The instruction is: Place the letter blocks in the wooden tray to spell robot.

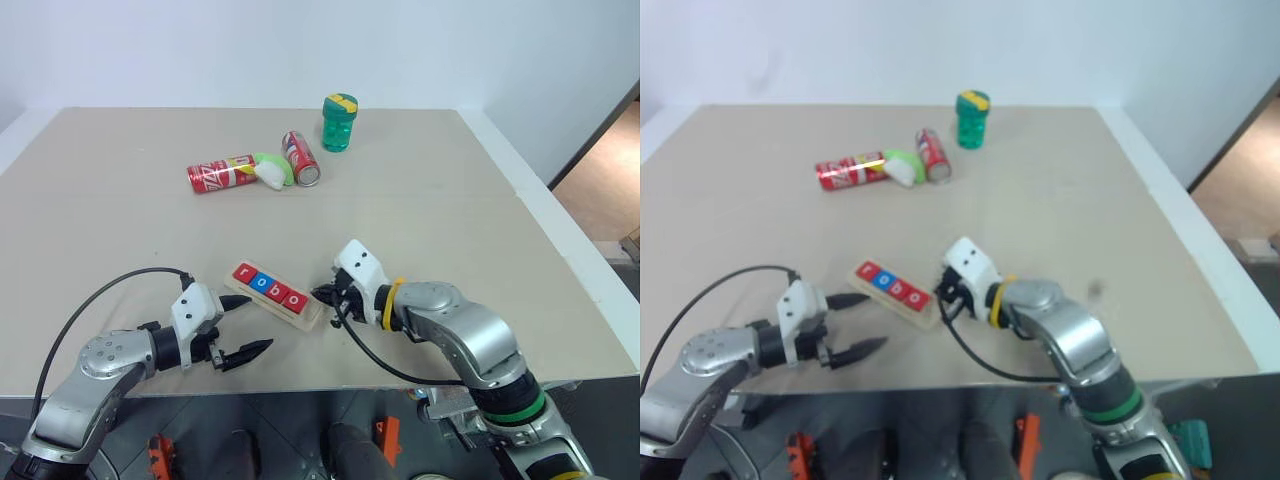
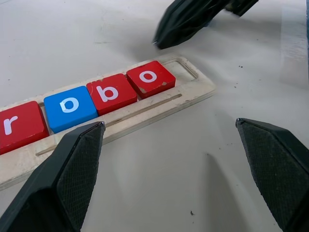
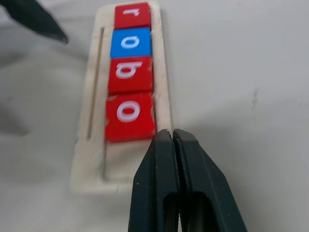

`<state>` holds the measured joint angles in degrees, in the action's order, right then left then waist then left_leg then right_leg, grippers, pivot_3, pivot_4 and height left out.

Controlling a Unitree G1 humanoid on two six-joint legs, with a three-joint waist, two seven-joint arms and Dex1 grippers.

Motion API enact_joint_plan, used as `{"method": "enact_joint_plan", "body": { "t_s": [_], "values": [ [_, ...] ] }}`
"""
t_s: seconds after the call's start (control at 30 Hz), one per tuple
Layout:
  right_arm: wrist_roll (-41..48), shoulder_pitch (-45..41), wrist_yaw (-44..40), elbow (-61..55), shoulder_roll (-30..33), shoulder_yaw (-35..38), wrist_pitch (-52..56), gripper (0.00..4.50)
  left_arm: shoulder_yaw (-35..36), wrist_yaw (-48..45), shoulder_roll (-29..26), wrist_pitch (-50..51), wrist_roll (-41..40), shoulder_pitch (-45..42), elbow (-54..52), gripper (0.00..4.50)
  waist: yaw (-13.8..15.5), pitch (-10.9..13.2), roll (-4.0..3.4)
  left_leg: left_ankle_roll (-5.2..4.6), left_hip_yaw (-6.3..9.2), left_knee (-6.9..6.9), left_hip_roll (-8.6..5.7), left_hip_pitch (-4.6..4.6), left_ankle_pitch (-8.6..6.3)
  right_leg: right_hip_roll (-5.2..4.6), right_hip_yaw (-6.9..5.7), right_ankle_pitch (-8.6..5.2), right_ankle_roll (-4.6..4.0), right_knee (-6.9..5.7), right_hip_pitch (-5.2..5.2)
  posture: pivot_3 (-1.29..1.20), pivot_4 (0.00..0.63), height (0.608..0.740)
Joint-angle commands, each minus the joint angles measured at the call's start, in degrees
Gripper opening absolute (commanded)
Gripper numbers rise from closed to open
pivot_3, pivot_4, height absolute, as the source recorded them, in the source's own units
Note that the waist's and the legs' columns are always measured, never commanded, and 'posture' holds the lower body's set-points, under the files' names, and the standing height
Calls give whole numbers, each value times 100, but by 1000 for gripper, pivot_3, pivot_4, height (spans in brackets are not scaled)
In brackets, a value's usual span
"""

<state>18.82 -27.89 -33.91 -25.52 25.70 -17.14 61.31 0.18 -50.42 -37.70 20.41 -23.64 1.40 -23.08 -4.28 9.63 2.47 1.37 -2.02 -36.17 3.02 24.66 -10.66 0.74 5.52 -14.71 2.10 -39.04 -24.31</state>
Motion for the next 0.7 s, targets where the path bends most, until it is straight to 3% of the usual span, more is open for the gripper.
{"method": "enact_joint_plan", "body": {
  "t_s": [0.03,0.7],
  "values": [
    [171,7,-10,-276,-8,96,115,45,114,-30,-65,-79,-17,-32,-65,4500,-2,0,0,0,0,1,2,0,0,2,0,0,-1,0,0,0,150,740],
    [-30,-130,171,253,-184,-339,-53,45,152,56,-49,-76,5,93,-141,4500,-2,0,0,0,-2,-3,0,0,0,0,0,3,0,0,0,0,150,740]
  ]
}}
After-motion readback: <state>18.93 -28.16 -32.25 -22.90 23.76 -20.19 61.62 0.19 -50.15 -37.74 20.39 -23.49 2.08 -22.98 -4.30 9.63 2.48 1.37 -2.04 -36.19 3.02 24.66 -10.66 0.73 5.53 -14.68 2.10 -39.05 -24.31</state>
